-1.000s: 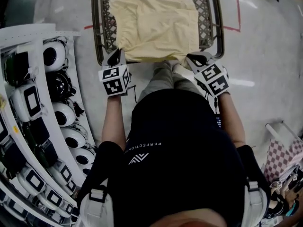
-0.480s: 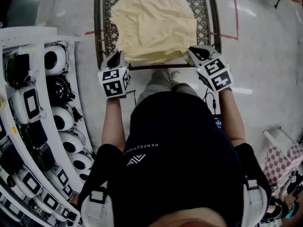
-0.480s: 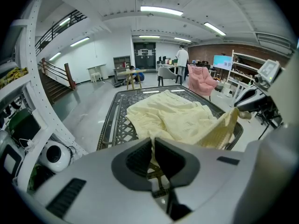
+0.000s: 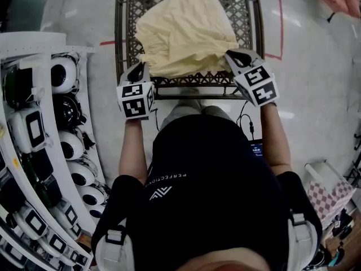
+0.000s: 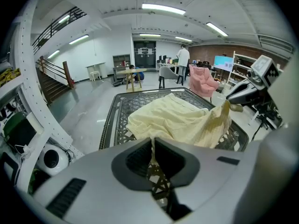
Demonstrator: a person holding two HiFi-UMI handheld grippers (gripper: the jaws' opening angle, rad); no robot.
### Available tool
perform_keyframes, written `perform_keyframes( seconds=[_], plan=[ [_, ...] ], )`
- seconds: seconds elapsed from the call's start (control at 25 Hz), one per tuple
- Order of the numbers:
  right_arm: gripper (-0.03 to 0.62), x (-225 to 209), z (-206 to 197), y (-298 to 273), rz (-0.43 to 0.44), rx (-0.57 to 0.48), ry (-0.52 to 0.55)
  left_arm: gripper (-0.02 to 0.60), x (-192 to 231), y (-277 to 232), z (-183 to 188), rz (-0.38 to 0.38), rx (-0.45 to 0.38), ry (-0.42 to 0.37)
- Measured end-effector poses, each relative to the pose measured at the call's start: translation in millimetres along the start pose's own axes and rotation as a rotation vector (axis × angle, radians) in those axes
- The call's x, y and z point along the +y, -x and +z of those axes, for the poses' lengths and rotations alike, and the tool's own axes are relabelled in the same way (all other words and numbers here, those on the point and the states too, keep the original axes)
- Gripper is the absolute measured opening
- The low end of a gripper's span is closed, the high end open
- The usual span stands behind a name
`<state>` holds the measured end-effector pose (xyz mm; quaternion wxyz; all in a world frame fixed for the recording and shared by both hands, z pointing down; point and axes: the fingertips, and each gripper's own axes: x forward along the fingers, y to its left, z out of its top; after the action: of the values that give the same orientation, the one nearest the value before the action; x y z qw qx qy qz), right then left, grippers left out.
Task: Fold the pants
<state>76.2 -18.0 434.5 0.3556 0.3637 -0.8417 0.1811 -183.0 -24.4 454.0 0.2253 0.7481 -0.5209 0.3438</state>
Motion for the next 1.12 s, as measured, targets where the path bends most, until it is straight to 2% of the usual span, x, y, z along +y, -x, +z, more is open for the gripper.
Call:
perform_keyframes(
  seconds=[0.4, 0.64, 1.12],
  plan=[
    [0.038, -40.8, 46.7, -34.8, -0.037, 0.01, 0.038, 0.028, 23.4, -23.2, 32.2, -0.018, -0.002, -0.009],
    [0.037, -66.8, 68.9, -47.4, -0.067, 0.021, 0.055, 0.028, 32.8, -39.6, 49.7, -0.053, 0.004, 0.028],
    [0.037, -110.4, 108.8, -83.9, -0.01, -0.029, 0.108, 0.029, 48.8, -64.3, 73.7, 0.047, 0.027, 0.079]
  ],
)
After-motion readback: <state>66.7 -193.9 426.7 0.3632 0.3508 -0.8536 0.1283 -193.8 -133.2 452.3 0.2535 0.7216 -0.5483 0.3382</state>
